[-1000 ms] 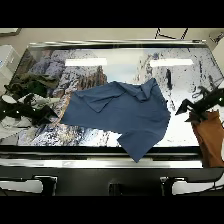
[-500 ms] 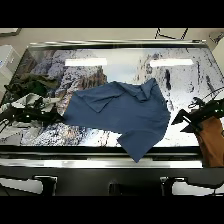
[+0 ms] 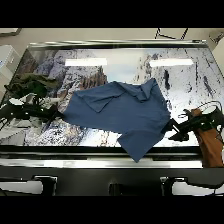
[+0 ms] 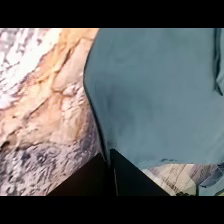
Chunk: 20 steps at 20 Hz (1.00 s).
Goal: Fold the clothes and pants, and hang the long-sleeved shirts on hangers.
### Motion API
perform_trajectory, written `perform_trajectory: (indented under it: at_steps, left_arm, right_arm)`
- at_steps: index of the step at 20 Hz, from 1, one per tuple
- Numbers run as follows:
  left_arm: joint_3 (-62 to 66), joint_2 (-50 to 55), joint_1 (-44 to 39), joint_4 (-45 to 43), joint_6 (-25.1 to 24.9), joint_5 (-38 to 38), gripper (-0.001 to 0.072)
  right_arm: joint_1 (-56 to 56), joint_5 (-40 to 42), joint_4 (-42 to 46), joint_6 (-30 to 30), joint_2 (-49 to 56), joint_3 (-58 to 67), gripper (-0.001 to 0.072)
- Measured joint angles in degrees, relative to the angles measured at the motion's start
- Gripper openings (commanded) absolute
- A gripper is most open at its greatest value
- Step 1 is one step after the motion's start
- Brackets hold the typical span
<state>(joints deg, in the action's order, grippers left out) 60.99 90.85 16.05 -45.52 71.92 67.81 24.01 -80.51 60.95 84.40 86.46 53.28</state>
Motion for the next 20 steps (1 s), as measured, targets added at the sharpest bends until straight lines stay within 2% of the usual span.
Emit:
perform_trajectory:
  at_steps: [1,3,5,9,11,15,18,20]
  left_arm:
    - [0.0,-0.6,0.0,0.0,0.0,0.4,0.0029]
    - [0.1,-1.3,-0.1,0.1,0.3,1.1,0.003]
    - [0.2,-1.8,-0.1,0.1,0.5,2.0,0.0029]
    - [1.4,-4.7,0.0,0.3,0.7,2.8,0.0029]
    - [5.4,-8.0,0.3,0.4,0.7,3.0,0.0029]
    - [22.7,-17.2,1.0,0.7,1.9,-1.1,0.0029]
    - [38.7,-25.1,1.3,1.3,2.6,-7.8,0.0029]
    - [45.6,-30.6,1.4,0.6,3.0,-11.0,0.0029]
  right_arm:
    - [0.0,0.8,-1.2,-0.2,0.0,-1.4,0.0534]
    - [-0.7,2.5,-3.4,-0.4,-0.1,-3.6,0.0436]
    - [-2.9,5.5,-4.1,-0.9,-0.1,-4.9,0.0037]
    - [-6.8,9.9,-3.0,-0.9,-0.7,-1.0,0.0035]
    - [-7.4,8.1,-3.0,-0.8,-2.7,5.6,0.0035]
    - [-8.0,7.0,-0.7,-0.8,-9.7,30.6,0.0035]
    - [-8.1,11.6,4.2,-1.1,-16.5,51.6,0.0035]
    - [-8.1,14.3,7.6,-1.3,-22.1,59.9,0.0035]
